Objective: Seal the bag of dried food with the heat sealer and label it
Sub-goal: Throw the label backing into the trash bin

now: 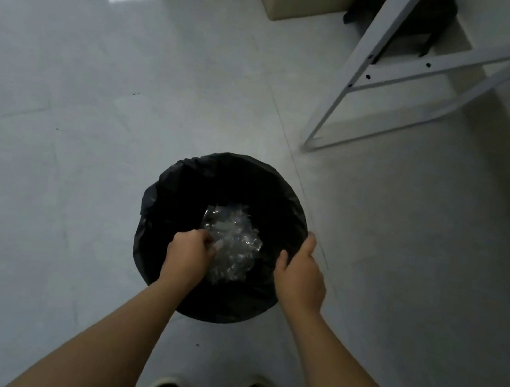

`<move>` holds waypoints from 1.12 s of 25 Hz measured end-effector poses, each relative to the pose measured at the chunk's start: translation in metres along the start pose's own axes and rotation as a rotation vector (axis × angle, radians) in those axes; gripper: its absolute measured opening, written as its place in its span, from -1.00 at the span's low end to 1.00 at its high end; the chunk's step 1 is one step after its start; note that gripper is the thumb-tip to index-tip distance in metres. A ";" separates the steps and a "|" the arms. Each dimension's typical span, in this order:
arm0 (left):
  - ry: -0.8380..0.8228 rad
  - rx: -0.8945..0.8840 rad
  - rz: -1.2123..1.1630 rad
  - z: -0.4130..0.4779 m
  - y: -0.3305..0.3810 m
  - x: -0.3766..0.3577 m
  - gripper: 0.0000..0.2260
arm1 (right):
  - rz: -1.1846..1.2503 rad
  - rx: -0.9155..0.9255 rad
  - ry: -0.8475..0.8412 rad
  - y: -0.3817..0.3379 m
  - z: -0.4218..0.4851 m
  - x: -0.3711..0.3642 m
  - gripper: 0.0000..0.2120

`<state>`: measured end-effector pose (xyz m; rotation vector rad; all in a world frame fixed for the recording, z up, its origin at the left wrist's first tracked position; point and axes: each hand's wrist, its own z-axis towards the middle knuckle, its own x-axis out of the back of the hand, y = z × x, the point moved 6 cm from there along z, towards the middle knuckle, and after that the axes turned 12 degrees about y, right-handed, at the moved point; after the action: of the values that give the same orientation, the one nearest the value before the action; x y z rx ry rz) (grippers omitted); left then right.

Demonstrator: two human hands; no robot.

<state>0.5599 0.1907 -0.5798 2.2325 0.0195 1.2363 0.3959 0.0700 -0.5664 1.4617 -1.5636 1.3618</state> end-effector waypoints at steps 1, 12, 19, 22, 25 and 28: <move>0.005 0.005 0.011 0.005 -0.003 -0.010 -0.82 | 0.044 -0.026 0.028 0.003 0.002 -0.004 -0.50; 0.090 0.050 0.096 0.013 -0.001 0.000 -0.83 | 0.057 0.002 0.072 -0.002 -0.001 0.006 -0.52; 0.079 -0.143 0.107 -0.050 0.079 0.133 -0.74 | 0.079 0.133 0.050 -0.071 -0.051 0.133 -0.52; 0.098 -0.220 0.084 -0.088 0.135 0.218 -0.72 | 0.119 0.226 0.059 -0.109 -0.087 0.226 -0.57; 0.145 -0.303 0.070 -0.135 0.190 0.312 -0.70 | 0.156 0.269 0.094 -0.131 -0.135 0.323 -0.59; 0.163 -0.469 0.046 -0.196 0.258 0.392 -0.68 | 0.221 0.267 0.190 -0.132 -0.183 0.422 -0.61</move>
<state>0.5644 0.1810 -0.0711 1.7358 -0.2359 1.2898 0.3908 0.1129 -0.0903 1.2899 -1.4987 1.8414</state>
